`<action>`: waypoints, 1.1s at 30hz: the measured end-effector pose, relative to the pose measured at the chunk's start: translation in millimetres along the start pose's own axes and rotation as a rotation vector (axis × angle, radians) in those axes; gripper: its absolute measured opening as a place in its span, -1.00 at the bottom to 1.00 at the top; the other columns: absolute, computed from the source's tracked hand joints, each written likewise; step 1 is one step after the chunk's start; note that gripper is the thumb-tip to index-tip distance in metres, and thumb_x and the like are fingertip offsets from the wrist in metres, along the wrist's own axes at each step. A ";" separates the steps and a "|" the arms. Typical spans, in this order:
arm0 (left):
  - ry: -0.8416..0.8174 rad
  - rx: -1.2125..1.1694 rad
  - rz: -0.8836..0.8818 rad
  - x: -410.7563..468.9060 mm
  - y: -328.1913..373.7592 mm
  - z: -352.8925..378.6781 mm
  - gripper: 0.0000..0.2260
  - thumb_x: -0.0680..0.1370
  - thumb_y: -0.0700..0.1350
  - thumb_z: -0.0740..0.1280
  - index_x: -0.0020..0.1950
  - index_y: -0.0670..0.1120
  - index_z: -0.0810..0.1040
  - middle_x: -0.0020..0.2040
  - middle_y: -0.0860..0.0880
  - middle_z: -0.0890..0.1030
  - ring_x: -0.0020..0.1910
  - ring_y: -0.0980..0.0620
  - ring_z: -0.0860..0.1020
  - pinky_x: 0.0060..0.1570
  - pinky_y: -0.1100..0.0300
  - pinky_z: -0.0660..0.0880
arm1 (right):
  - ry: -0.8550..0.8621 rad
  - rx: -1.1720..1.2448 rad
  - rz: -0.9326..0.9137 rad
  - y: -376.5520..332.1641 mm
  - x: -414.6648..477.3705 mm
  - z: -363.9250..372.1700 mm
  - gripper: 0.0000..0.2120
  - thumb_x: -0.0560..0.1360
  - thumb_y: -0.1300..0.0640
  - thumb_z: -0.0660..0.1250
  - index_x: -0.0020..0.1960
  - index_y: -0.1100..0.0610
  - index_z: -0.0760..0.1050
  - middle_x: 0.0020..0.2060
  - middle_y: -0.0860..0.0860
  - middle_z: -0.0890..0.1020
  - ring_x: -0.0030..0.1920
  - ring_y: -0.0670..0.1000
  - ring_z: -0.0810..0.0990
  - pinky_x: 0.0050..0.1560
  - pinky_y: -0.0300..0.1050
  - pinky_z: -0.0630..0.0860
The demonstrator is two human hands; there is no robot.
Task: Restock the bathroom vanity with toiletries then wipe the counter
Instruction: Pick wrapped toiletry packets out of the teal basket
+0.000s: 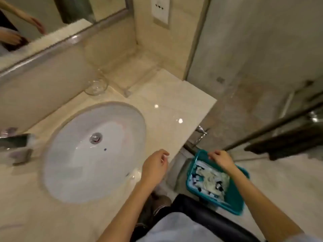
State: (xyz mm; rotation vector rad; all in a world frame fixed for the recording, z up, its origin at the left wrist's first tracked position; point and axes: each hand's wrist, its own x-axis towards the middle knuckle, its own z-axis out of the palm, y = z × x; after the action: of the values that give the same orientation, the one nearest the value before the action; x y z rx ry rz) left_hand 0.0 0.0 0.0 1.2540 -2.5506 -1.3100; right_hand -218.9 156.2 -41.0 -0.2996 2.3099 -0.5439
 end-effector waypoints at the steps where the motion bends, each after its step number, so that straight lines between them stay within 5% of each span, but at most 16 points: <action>1: -0.054 0.032 0.064 10.4 10.9 11.7 -0.82 0.58 -0.08 0.19 0.12 0.02 0.53 -0.04 0.05 0.59 -0.13 0.07 0.53 -0.18 0.26 0.35 | 0.016 0.008 0.003 4.0 6.6 -3.8 -0.70 0.55 0.12 0.27 -0.36 0.08 0.49 -0.44 0.05 0.54 -0.36 0.02 0.45 -0.34 -0.14 0.29; 4: -0.237 0.145 0.199 30.8 42.6 44.8 -0.79 0.58 -0.11 0.19 0.17 -0.04 0.53 -0.04 -0.04 0.62 -0.08 -0.03 0.57 -0.13 0.17 0.44 | 0.030 0.082 0.063 21.4 18.7 -14.9 -0.73 0.56 0.09 0.24 -0.31 0.05 0.50 -0.28 0.12 0.60 -0.24 0.07 0.52 -0.20 -0.12 0.36; 8: -0.439 0.219 0.277 47.3 54.9 100.7 -0.78 0.55 -0.14 0.22 0.17 -0.04 0.52 -0.04 -0.06 0.63 -0.08 -0.05 0.59 -0.11 0.10 0.52 | 0.059 0.123 0.148 56.8 26.4 -18.1 -0.74 0.56 0.09 0.23 -0.29 0.08 0.48 -0.34 0.02 0.55 -0.29 0.00 0.49 -0.21 -0.14 0.38; 13: -0.608 0.292 0.238 70.5 28.3 173.0 -0.76 0.54 -0.15 0.25 0.21 -0.08 0.48 0.08 -0.10 0.59 0.01 -0.07 0.58 0.00 0.04 0.54 | 0.111 0.169 0.252 113.2 56.9 -3.4 -0.79 0.57 0.06 0.23 0.01 0.16 0.56 -0.07 0.06 0.65 -0.05 0.05 0.59 0.04 -0.03 0.50; 33: -0.619 0.590 0.199 132.2 -111.9 427.4 -0.62 0.55 -0.09 0.28 0.35 -0.12 0.35 0.26 -0.14 0.48 0.22 -0.13 0.51 0.13 0.06 0.48 | 0.110 0.108 0.301 317.6 210.1 162.7 -0.81 0.50 0.05 0.32 -0.02 0.13 0.62 -0.05 0.08 0.68 -0.04 0.06 0.63 0.03 -0.09 0.53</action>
State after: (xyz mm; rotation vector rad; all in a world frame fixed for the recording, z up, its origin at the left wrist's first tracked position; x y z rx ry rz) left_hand -164.8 165.8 -397.5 0.6387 -3.5713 -1.0562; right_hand -269.2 312.1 -421.3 0.1316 2.3625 -0.5398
